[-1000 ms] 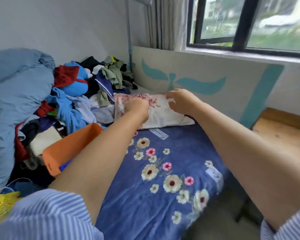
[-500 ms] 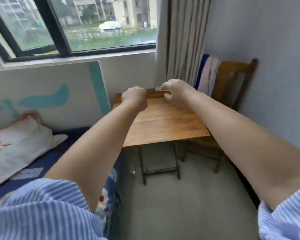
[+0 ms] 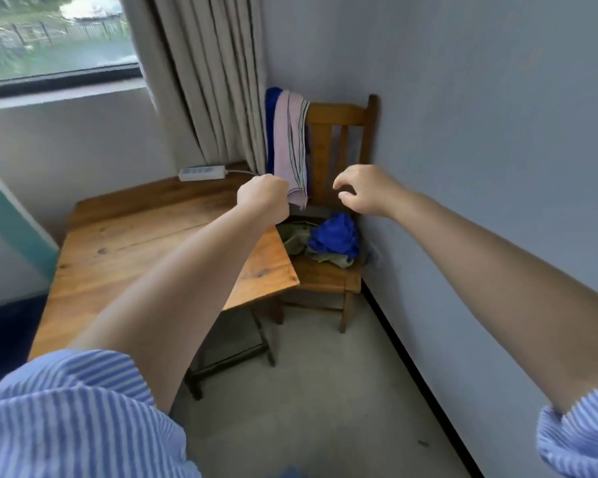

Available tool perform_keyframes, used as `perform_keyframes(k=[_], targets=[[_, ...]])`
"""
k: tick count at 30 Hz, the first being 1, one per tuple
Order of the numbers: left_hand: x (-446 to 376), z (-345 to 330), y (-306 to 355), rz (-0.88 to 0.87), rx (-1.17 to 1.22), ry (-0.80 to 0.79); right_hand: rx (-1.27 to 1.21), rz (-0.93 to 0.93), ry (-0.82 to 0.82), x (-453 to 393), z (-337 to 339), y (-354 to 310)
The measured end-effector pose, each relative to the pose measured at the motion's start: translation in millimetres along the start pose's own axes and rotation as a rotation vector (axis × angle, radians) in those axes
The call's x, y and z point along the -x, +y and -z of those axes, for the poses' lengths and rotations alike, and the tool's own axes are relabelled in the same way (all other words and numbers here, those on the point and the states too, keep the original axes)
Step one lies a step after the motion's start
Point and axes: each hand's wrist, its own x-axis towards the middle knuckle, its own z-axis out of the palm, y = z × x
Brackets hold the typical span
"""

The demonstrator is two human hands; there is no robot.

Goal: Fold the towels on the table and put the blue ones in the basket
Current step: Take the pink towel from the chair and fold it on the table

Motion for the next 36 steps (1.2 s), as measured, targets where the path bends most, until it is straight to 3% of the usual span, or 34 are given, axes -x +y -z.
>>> perform_keyframes(k=[7, 15, 26, 36], targets=[[-96.4, -25.2, -11.7, 0.004, 0.005, -0.086, -0.026, -0.049, -0.057, -77.2, -24.1, 52.4], [-240.8, -35.9, -53.1, 0.007, 0.066, -0.13, -0.045, -0.156, -0.025, -220.7, -22.5, 108.7], [-393.9, -72.9, -98.2, 0.168, 0.255, -0.189, -0.1, -0.219, 0.006, -379.9, -42.3, 171.7], [-514.7, -91.7, -91.2, 0.386, 0.475, -0.061, -0.249, -0.212, 0.183, -523.4, -72.2, 228.0]])
